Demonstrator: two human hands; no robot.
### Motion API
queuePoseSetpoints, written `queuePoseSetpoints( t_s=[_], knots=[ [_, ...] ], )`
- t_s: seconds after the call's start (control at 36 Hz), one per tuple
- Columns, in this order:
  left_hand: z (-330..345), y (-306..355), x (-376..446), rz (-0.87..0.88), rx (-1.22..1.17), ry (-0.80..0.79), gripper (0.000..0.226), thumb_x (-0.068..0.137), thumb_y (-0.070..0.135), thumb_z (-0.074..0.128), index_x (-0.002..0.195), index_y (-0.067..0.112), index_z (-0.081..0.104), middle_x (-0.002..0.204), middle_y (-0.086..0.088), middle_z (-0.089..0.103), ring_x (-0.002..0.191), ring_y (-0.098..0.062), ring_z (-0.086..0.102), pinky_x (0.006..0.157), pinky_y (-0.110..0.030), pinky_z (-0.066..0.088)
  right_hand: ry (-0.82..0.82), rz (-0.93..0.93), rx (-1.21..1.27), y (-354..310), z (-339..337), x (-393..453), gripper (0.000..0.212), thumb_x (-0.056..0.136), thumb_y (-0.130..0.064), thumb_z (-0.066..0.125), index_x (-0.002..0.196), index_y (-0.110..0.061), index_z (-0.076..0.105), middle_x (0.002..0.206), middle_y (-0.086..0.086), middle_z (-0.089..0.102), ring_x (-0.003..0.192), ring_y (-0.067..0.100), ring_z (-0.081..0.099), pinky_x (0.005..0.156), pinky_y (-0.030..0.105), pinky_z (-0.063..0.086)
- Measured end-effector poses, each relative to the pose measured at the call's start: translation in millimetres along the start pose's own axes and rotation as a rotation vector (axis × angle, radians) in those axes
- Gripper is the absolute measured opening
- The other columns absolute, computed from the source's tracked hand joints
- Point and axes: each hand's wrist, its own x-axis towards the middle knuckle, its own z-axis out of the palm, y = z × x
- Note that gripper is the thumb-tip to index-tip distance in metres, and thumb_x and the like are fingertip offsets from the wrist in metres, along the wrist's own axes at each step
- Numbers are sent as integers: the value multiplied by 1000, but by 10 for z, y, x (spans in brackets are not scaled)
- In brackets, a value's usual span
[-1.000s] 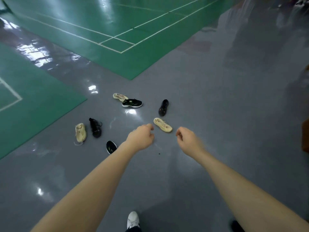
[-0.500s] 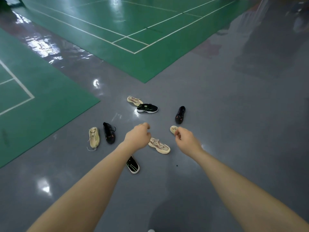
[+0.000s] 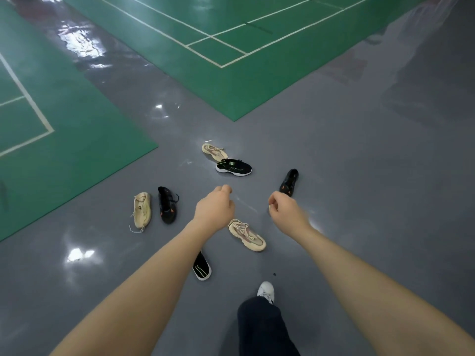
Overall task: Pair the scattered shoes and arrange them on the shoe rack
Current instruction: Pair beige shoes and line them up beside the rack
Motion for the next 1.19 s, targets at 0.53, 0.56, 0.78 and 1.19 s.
queuePoseSetpoints(
  t_s=[0.53,0.56,0.78,1.19],
  knots=[
    [625,-106,2059,-329,-424,-60,30,92,16,44,121,10,54,113,-5,61,101,-21,55,76,-23,38,-190,78,34,711,425,2152,11,91,-19,43,91,-16,54,91,1,61,83,24,58,75,42,50],
    [751,-177,2176,-342,-420,-71,30,92,16,44,121,10,54,116,-6,60,103,-22,55,77,-23,37,-209,94,43,788,576,2270,10,92,-19,44,90,-16,53,89,1,60,83,24,58,75,43,50],
    [1675,-716,2840,-386,-436,-159,33,92,14,43,124,9,51,120,-8,58,98,-20,52,75,-23,38,-235,160,65,1344,1573,2831,10,92,-16,47,91,-11,55,84,-4,53,80,19,55,73,37,46],
    [4030,-1607,3439,-495,-484,-364,31,93,17,44,122,10,46,117,-9,58,103,-27,56,78,-34,47,-353,308,97,2737,3715,3259,9,91,-25,51,96,-18,55,98,-1,58,86,17,56,77,39,50]
  ],
)
